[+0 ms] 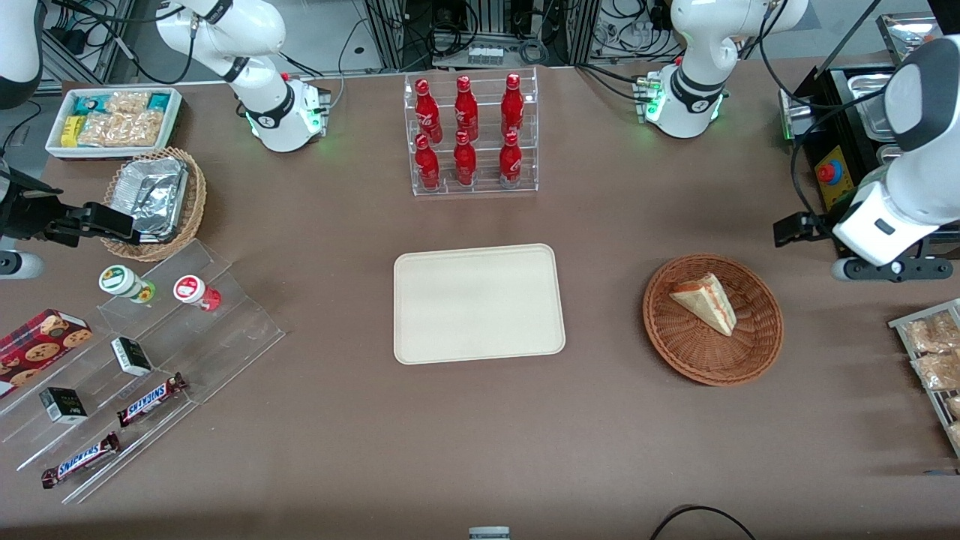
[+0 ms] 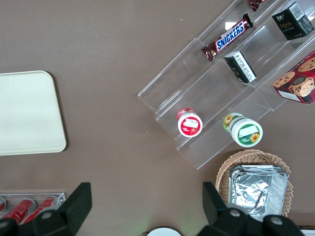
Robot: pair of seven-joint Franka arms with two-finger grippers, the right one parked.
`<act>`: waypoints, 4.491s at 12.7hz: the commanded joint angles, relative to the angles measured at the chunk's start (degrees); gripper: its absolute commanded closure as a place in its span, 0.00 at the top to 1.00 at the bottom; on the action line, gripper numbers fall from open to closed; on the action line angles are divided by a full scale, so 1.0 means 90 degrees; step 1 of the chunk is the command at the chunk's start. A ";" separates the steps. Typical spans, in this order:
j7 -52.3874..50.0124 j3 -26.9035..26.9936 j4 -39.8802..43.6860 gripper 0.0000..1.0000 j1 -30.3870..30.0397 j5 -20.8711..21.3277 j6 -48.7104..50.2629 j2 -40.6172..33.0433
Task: Place sandwich from basket to tray
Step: 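Move the open left gripper over the sandwich in the wicker basket, then lower the open left gripper around the sandwich and close it, then lift the sandwich and carry it over the cream tray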
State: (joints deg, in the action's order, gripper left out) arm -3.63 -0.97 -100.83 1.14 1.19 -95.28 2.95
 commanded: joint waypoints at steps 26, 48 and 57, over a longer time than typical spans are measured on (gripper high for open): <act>-0.5105 0.0020 -0.3044 1.00 0.0509 -0.0347 -0.3943 0.0023; -0.5573 -0.0009 -0.3406 1.00 0.0508 -0.0337 -0.5048 0.0765; -0.5583 -0.0009 -0.3416 0.88 0.0566 -0.0337 -0.5175 0.1019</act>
State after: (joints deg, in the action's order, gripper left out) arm -52.88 -0.98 -131.17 5.55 -1.38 -140.58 11.83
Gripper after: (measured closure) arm 0.057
